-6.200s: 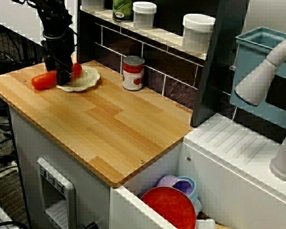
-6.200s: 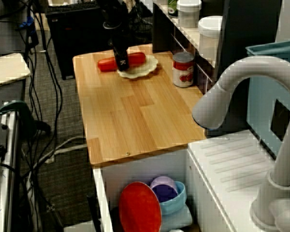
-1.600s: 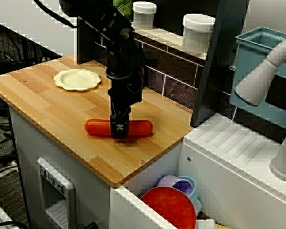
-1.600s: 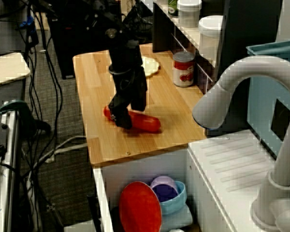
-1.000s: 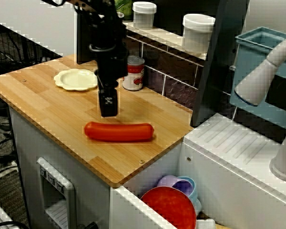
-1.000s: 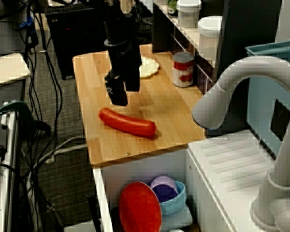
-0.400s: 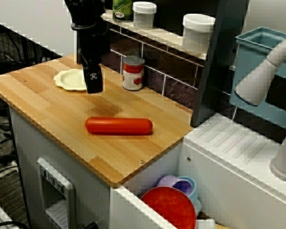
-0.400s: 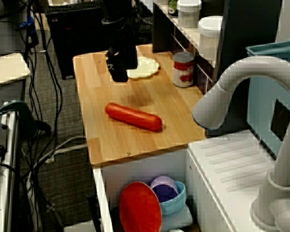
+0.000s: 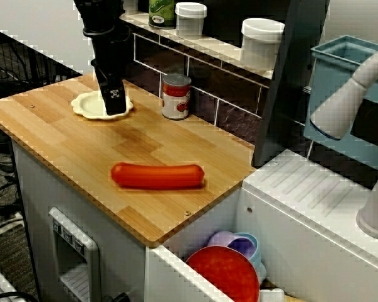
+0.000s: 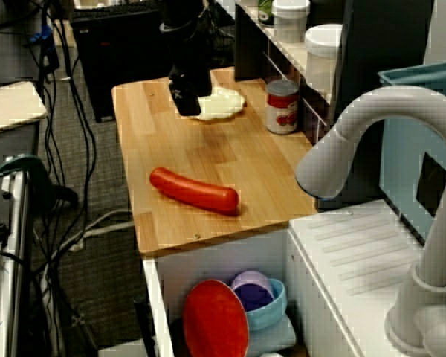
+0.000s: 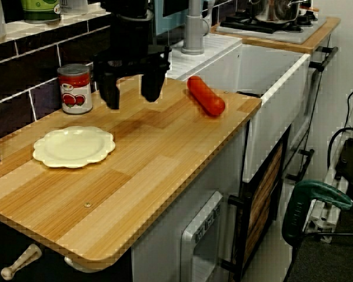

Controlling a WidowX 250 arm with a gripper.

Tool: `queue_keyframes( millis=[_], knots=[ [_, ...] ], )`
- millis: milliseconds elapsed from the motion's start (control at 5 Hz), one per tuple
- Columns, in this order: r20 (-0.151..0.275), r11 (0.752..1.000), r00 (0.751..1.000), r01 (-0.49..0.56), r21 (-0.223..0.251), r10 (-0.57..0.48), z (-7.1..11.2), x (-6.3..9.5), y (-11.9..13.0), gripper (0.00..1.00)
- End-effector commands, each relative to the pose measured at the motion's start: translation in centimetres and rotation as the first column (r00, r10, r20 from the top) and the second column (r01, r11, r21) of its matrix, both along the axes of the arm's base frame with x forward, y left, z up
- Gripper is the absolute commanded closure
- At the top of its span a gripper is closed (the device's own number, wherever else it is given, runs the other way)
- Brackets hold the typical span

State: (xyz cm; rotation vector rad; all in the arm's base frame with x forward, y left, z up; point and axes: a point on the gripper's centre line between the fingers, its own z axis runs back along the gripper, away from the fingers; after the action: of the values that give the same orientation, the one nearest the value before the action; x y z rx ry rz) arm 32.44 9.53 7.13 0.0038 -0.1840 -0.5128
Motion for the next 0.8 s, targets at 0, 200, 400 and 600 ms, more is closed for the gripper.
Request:
queue_keyframes(
  millis=[0, 200, 400, 600],
  knots=[
    [0.115, 0.991, 0.988, -0.111, 0.068, 0.103, 0.7, -0.4, 4.8, 0.0],
    [0.115, 0.99, 0.987, -0.119, 0.075, 0.11, 0.5, -0.2, 5.5, 0.0],
    [0.117, 0.989, 0.987, -0.122, 0.079, 0.112, 0.4, -0.1, 5.8, 0.0],
    [0.119, 0.988, 0.986, -0.127, 0.089, 0.116, 0.4, 0.3, 5.9, 0.0]
  ],
)
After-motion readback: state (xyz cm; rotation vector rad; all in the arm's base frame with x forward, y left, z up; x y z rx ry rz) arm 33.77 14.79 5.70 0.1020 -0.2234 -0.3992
